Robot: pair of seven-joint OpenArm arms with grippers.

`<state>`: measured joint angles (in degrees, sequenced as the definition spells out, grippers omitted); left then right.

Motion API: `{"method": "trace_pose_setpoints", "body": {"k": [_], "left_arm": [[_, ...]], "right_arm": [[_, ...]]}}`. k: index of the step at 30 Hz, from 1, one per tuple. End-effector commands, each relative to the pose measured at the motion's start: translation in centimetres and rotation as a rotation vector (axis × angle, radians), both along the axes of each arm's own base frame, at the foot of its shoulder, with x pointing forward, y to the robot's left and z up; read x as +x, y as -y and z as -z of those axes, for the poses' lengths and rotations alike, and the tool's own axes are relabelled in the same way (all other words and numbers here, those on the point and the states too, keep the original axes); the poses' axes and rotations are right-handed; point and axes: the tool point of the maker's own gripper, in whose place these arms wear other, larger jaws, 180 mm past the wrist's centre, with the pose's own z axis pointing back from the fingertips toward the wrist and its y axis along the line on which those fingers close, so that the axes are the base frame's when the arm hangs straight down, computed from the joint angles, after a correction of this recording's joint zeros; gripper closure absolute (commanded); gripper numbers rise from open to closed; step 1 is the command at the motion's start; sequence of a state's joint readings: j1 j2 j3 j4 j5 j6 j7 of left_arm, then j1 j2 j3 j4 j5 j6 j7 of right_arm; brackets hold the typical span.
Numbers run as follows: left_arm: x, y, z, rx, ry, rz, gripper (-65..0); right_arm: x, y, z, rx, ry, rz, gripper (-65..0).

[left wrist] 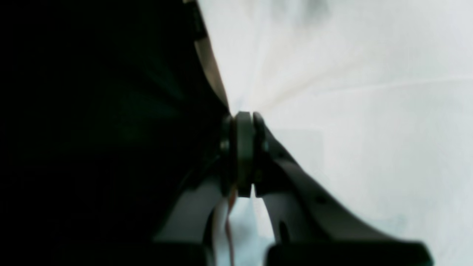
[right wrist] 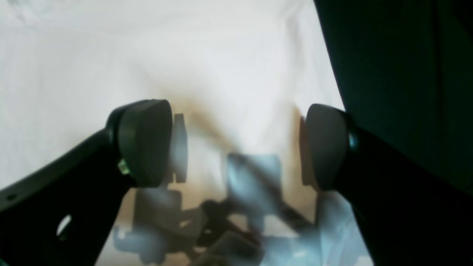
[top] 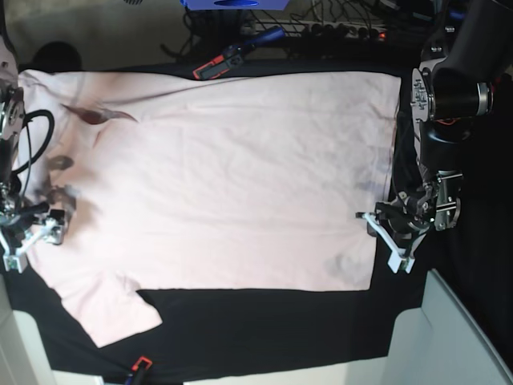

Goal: Fold the T-shirt properly
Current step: 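Move both grippers down the side edges toward the hem, then grasp the shirt side edges with both grippers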

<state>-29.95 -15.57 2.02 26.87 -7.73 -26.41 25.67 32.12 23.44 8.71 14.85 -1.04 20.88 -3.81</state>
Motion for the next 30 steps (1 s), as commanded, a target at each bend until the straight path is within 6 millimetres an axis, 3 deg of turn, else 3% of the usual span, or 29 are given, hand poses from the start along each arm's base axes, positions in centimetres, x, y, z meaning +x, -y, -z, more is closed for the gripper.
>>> {"method": "trace_pose_setpoints", "body": {"k": [1,11,23,30], "left_arm": [[1.0,-1.3,-1.2,0.03,0.02,-0.012,0.0],[0.9,-3.7,-1.8,0.067,0.024,-0.029,0.0],[2.8,-7.2,-4.8,0.12,0.074,-0.056,0.0],[2.2,-7.1,-4.3,0.122,0.059,-0.053,0.0]], "right_arm": [[1.9,1.1,-2.2,-0.015,0.069,0.015,-54.0],[1.8,1.0,-2.2,-0.013,0.069,0.011,-54.0],[1.0,1.0,-1.5,-0.013,0.053,0.008,-54.0],[1.5,-0.4,-1.3,0.001,0.054,-0.01,-54.0]]}}
